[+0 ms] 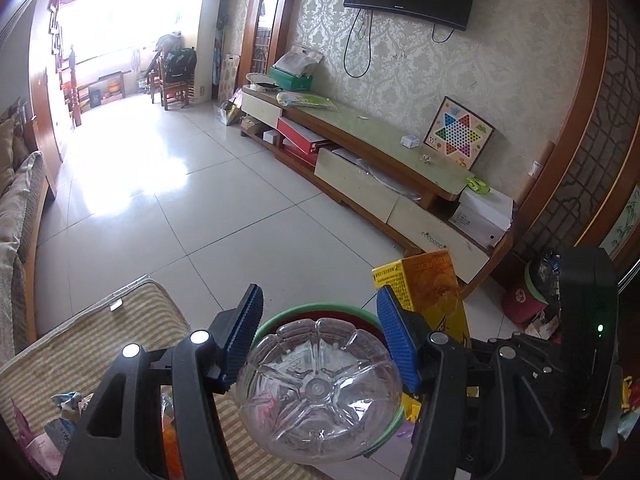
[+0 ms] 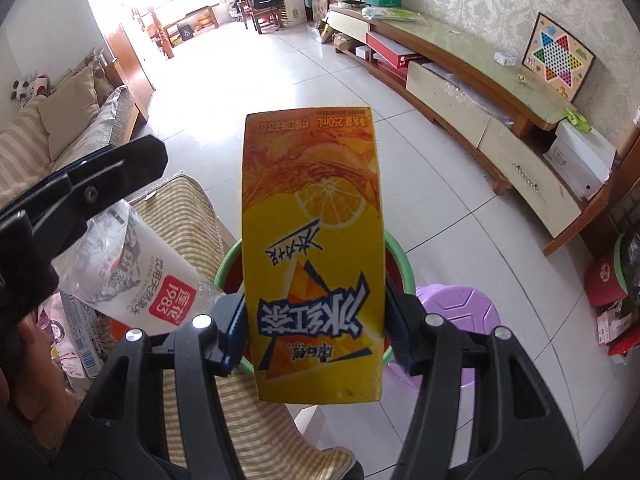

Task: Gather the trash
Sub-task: 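Carry both items over the red bin and open both tools to drop them, then move both tools back over the table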

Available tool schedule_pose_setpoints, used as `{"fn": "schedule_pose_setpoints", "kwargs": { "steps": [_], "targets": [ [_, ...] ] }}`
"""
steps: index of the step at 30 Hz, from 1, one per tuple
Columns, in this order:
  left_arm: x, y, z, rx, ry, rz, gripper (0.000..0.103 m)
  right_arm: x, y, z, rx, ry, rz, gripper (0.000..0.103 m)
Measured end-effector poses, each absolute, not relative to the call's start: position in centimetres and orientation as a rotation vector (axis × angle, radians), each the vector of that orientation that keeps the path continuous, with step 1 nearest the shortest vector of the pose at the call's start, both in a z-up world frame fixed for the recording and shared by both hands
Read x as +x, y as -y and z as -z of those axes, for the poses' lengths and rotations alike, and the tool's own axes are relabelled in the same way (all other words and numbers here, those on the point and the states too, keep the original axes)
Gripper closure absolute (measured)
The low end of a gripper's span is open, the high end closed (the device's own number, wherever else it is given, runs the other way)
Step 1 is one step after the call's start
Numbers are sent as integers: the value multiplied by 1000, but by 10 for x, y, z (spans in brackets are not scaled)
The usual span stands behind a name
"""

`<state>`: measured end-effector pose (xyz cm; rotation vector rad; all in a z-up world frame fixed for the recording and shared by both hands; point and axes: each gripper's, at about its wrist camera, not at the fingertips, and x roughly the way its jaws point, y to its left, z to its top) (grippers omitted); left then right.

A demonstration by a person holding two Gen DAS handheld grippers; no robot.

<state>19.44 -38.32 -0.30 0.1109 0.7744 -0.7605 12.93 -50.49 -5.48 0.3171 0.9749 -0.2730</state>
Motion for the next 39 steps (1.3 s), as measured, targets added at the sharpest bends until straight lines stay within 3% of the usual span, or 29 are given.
{"fn": "schedule_pose_setpoints", "kwargs": {
  "steps": [6, 9, 11, 17, 39],
  "targets": [
    [201, 394, 9, 91, -788, 758, 46, 134, 502, 56, 298, -987, 292, 46],
    [206, 386, 7, 46, -786, 743, 30, 133, 505, 58, 317, -997, 302, 41],
    [209, 385, 7, 30, -794, 748, 21, 131, 505, 56, 324, -986, 310, 29],
    [210, 370, 2, -5, -784, 708, 9, 132, 500, 41, 306, -940, 310, 21],
    [163, 238, -47, -17, -701, 542, 8, 130, 429, 8, 224, -847, 179, 13]
  ]
}}
